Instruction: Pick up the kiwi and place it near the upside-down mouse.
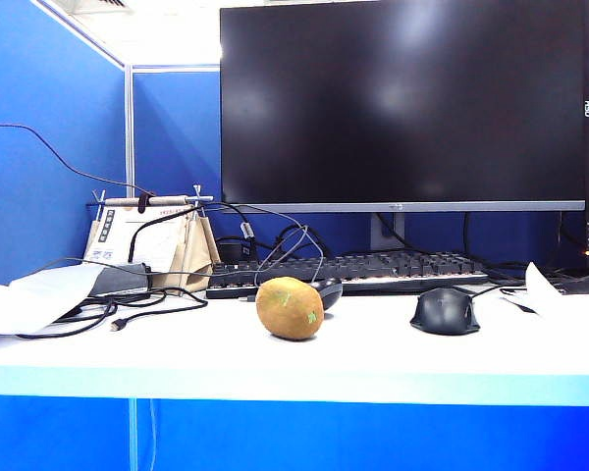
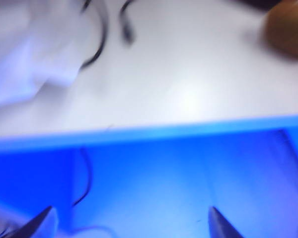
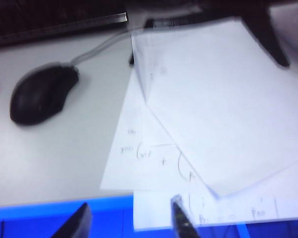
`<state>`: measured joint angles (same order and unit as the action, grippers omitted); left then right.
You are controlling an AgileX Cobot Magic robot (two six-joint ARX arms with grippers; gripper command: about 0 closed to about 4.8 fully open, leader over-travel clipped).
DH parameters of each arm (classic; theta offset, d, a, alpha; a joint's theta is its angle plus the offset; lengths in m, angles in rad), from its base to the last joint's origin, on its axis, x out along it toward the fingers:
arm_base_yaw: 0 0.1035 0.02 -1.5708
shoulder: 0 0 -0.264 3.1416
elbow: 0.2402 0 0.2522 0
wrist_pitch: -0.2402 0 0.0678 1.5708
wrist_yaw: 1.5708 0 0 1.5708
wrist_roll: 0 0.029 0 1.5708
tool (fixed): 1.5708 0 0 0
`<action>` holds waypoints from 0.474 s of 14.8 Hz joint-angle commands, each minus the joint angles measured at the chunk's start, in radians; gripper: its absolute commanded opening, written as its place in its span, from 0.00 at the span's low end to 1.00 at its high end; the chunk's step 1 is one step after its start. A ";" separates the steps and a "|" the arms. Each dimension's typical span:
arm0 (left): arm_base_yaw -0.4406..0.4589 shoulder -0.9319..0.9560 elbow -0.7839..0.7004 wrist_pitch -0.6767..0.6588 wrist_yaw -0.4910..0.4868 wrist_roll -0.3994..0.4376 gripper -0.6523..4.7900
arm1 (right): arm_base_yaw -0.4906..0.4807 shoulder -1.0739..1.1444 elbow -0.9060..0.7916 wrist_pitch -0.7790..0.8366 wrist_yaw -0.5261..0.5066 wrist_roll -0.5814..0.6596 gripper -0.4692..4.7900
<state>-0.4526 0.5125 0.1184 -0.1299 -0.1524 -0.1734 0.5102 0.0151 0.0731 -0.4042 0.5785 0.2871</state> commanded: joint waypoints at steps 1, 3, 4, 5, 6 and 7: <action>0.000 -0.002 -0.044 0.030 -0.031 -0.050 0.85 | 0.000 -0.002 -0.006 0.005 0.007 0.006 0.49; 0.000 -0.002 -0.068 0.069 -0.040 -0.051 0.85 | 0.000 -0.002 -0.006 0.005 0.006 0.006 0.49; 0.000 -0.002 -0.077 0.082 -0.055 -0.052 0.85 | 0.000 -0.002 -0.006 0.005 0.006 0.006 0.49; 0.000 -0.002 -0.088 0.107 -0.057 -0.058 0.85 | 0.000 -0.002 -0.006 0.005 0.006 0.006 0.49; 0.000 -0.002 -0.097 0.129 -0.057 -0.080 0.85 | 0.000 -0.002 -0.006 0.005 0.006 0.006 0.49; 0.000 -0.002 -0.109 0.148 -0.057 -0.122 0.85 | 0.000 -0.001 -0.006 0.005 0.005 0.006 0.46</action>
<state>-0.4526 0.5121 0.0166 -0.0185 -0.2054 -0.2520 0.5102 0.0132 0.0723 -0.3996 0.5808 0.2913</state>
